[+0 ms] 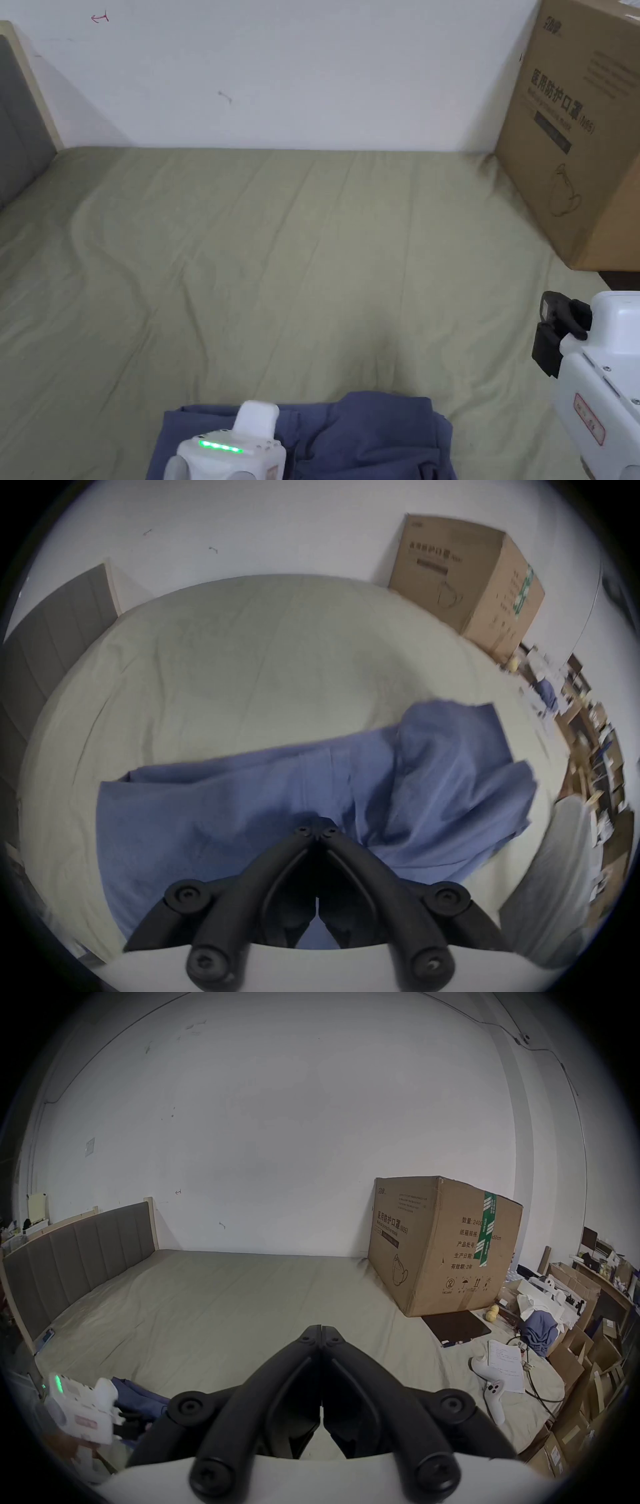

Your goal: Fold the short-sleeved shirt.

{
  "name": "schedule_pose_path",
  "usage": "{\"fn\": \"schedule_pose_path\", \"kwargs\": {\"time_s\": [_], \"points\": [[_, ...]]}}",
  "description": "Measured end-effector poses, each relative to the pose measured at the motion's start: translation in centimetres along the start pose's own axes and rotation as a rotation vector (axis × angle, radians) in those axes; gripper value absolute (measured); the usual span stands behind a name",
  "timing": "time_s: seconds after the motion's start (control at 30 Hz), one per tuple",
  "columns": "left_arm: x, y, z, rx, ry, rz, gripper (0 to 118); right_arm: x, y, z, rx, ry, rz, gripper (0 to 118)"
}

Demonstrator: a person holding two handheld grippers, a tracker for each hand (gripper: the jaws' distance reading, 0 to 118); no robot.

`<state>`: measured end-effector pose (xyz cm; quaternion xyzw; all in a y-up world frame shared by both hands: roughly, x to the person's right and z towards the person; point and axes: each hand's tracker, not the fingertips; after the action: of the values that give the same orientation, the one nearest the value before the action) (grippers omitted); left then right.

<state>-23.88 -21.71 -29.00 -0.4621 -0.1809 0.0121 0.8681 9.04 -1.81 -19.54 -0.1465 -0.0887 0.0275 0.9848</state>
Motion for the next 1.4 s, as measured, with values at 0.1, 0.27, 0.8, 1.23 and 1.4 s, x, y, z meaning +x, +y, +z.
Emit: {"fn": "schedule_pose_path", "kwargs": {"time_s": [0.1, 0.27, 0.8, 1.23, 1.4], "points": [[-2.0, 1.9, 3.5, 0.083, -0.066, 0.08, 0, -0.1, 0.3, 0.2, 0.007, -0.001, -0.003, 0], [-7.0, 4.5, 8.6, 0.147, -0.145, 0.175, 0, -0.9, 1.0, 0.4, 0.026, 0.013, -0.006, 0], [-20.7, 0.7, 5.2, -0.115, -0.278, 0.471, 108, -4.0, 0.6, -0.9, -0.015, 0.068, 0.017, 0], [-21.1, -1.4, 0.8, -0.131, -0.312, 0.455, 13, -3.9, 0.3, -1.6, -0.042, 0.037, 0.028, 0], [-19.8, -1.1, 2.7, -0.066, -0.265, 0.383, 10, -3.8, 0.4, -1.4, -0.043, 0.035, 0.029, 0]]}}
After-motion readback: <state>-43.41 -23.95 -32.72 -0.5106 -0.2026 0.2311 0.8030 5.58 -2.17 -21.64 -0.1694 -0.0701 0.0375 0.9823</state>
